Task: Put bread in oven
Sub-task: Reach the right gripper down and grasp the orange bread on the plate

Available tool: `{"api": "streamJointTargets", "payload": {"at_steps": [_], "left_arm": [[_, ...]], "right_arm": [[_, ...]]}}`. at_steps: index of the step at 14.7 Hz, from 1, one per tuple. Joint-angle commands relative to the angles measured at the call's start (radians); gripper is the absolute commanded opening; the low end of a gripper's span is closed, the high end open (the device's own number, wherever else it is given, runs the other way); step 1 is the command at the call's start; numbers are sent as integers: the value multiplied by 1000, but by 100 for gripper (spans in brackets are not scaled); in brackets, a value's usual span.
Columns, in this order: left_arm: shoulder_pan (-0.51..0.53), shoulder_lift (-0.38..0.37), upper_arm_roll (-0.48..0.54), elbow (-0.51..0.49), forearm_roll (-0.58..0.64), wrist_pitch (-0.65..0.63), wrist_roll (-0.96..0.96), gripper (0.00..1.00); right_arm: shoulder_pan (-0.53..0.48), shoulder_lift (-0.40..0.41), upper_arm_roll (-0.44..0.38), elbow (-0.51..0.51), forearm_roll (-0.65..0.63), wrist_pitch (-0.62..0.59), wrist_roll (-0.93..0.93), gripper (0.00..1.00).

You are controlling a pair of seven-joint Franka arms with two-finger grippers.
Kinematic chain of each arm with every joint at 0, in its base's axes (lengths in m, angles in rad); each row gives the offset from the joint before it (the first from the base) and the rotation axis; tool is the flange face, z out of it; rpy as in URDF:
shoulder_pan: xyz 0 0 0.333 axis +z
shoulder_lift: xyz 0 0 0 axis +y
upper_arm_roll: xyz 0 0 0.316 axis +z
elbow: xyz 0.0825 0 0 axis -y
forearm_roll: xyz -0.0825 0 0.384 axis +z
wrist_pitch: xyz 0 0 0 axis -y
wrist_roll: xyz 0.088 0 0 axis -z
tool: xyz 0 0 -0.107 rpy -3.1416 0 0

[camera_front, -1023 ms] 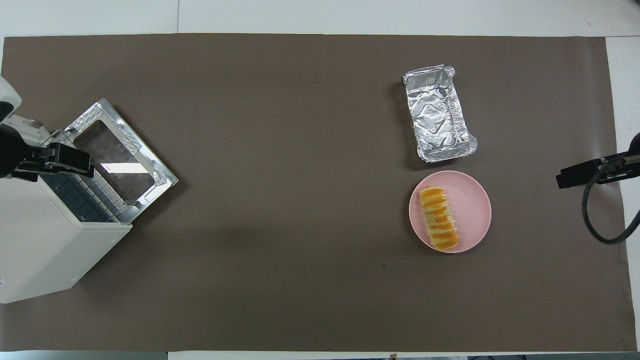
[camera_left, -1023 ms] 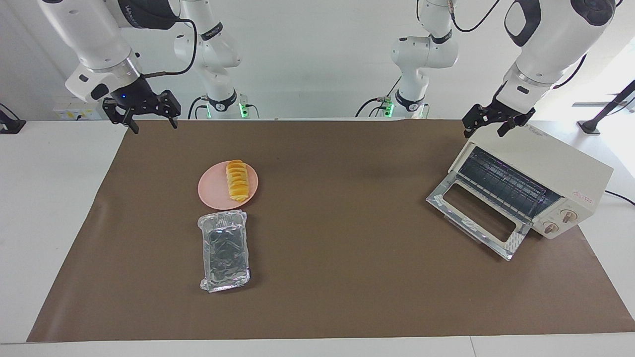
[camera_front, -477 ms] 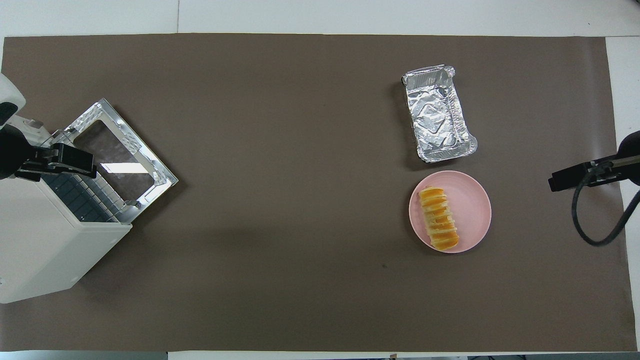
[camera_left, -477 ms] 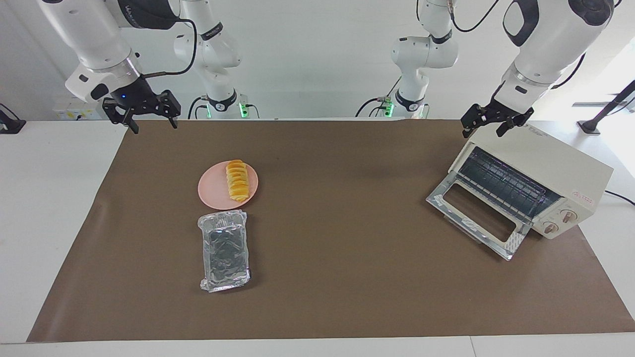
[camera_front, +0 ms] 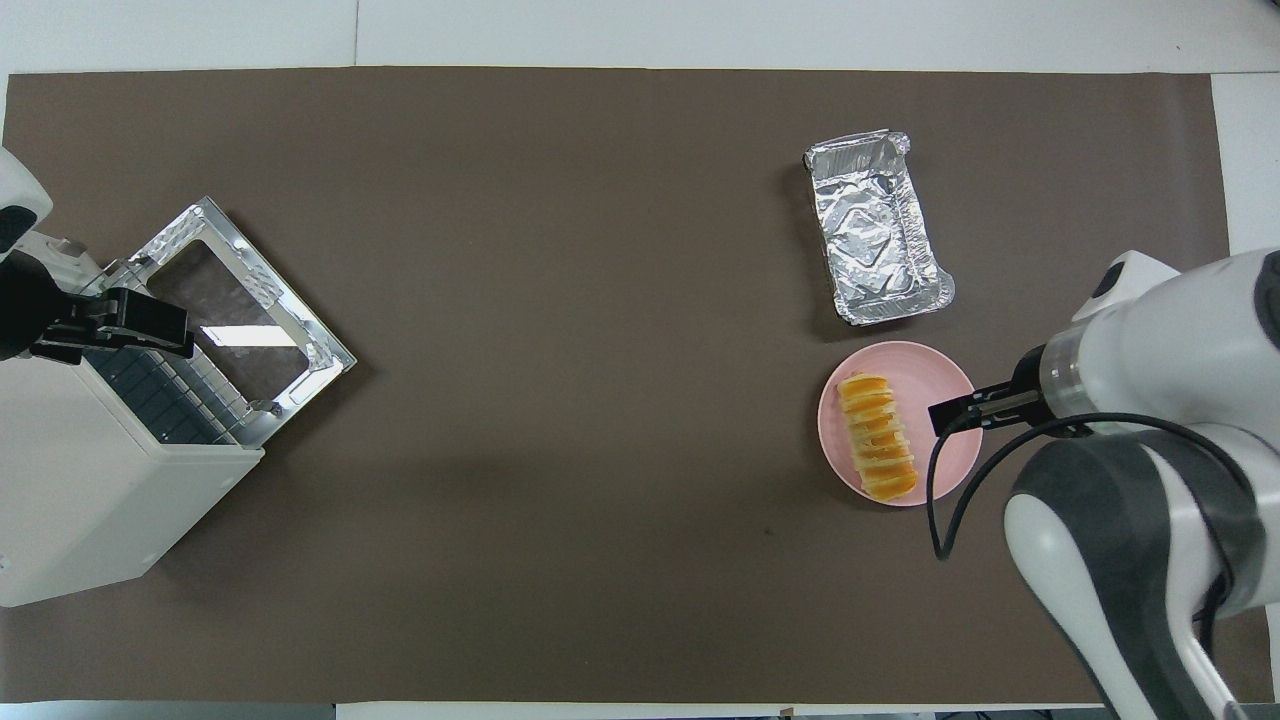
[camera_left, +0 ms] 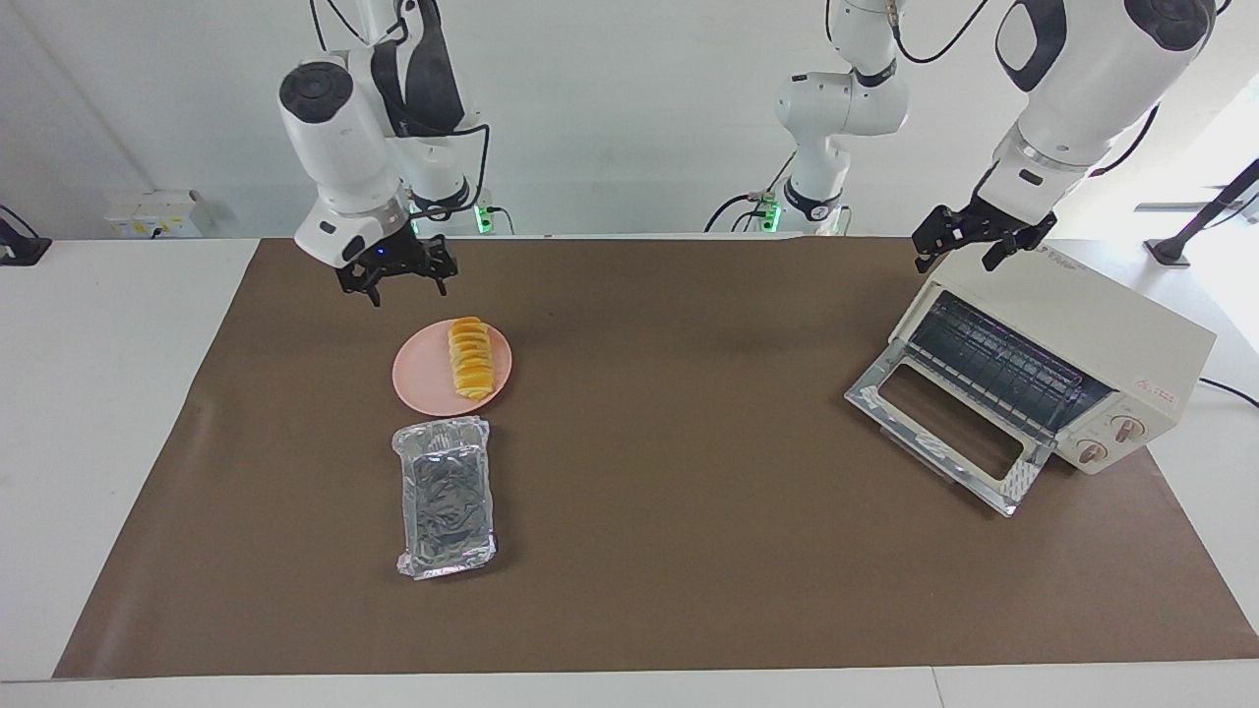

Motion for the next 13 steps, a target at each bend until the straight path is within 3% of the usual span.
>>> {"api": "streamJointTargets", "payload": {"at_steps": [1, 6, 13], "left_arm": [[-4, -33, 3, -34, -2, 0, 7, 100], [-4, -39, 3, -45, -2, 0, 7, 100], [-4, -40, 3, -47, -2, 0, 6, 100]], "right_arm": [[29, 55, -4, -97, -2, 169, 9, 100], [83, 172, -4, -165, -2, 401, 36, 100], [77, 233, -6, -170, -11, 459, -5, 100]]}}
